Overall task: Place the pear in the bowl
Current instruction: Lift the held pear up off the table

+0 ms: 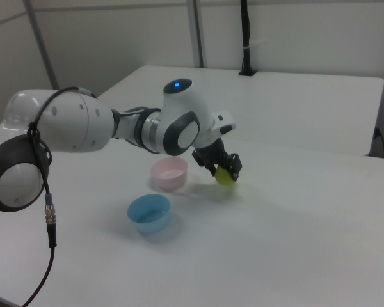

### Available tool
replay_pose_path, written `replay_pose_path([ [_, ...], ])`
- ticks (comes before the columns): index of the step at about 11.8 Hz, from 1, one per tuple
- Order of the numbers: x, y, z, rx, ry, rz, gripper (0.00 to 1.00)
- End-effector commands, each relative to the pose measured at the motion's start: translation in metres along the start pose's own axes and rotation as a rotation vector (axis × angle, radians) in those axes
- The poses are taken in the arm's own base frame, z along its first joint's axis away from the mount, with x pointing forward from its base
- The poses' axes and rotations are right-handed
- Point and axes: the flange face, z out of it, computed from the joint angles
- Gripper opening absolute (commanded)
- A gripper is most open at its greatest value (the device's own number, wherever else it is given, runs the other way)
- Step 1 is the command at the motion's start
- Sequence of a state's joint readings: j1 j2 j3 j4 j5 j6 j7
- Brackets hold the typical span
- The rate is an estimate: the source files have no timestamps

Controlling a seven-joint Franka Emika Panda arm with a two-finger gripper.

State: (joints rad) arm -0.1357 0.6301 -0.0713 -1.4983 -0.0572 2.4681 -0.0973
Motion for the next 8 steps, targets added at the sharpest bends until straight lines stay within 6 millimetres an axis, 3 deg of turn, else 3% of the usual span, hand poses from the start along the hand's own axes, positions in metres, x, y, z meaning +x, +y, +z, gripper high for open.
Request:
replay_pose_path([
  [1, 0.006, 0.018, -0.065, -0.015, 0.039, 0.010, 0.37],
  [5, -0.001, 0.029, -0.139, -0.009, -0.004, 0.033, 0.37],
  [7, -0.009, 0.005, -0.154, 0.008, -0.012, 0.085, 0.38],
  [8, -0.011, -0.016, -0.159, 0.012, -0.013, 0.096, 0.38],
])
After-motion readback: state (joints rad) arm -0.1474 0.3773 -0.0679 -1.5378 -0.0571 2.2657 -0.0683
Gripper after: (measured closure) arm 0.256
